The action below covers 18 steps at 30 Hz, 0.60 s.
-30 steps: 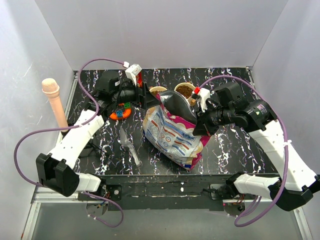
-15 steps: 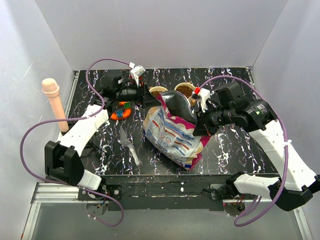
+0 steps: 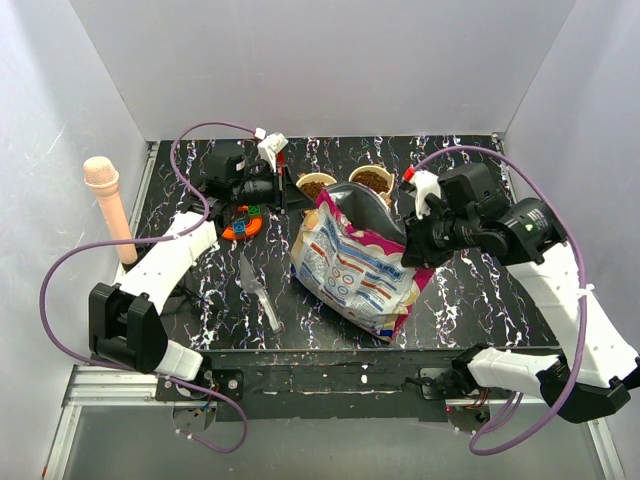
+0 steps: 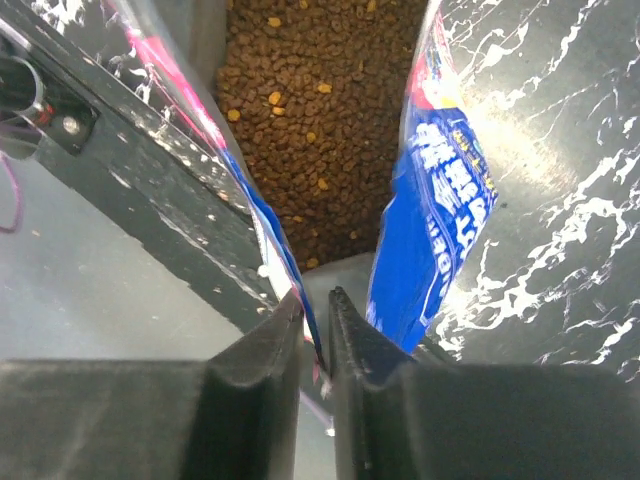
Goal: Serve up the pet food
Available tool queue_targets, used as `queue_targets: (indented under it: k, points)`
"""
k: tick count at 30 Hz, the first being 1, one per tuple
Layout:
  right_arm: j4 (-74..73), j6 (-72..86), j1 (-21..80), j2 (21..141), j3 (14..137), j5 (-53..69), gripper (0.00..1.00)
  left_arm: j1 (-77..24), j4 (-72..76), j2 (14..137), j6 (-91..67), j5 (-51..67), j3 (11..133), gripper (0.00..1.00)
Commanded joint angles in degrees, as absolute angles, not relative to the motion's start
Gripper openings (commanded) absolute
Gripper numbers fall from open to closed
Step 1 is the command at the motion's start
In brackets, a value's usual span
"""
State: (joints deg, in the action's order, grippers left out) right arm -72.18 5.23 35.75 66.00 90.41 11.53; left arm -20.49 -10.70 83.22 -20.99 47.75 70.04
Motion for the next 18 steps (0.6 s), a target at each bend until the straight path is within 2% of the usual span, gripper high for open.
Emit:
queue_targets:
  k: [1,5,6,8,14,18]
  points:
    - [-78.13,7.21,35.51,64.42,99.56,10.27,0.32,-20.3,-7.65,78.84,-25.13,45.0,69.17,0.0]
    - [-77.96,7.65,35.68,66.18,106.51,11.16,0.73,-20.3,-8.17,78.31,-25.75,44.74,69.26,0.0]
    - [-78.05,7.39,35.68,66.62,107.83,10.64,0.78,-20.3,-8.61,78.4,-25.93,44.65,69.34,0.0]
    - [-77.96,6.42,35.68,67.41,108.28,10.11,0.83,-20.3,-8.18,78.22,-26.89,44.21,69.17,0.0]
    - [-73.06,4.31,35.33,64.7,100.48,9.32,0.88,-20.3,-7.03,78.22,-29.44,44.3,68.82,0.0]
    - [-66.98,2.64,34.19,61.53,92.39,13.88,0.88,-20.3,-8.52,77.43,-29.45,43.16,68.64,0.0]
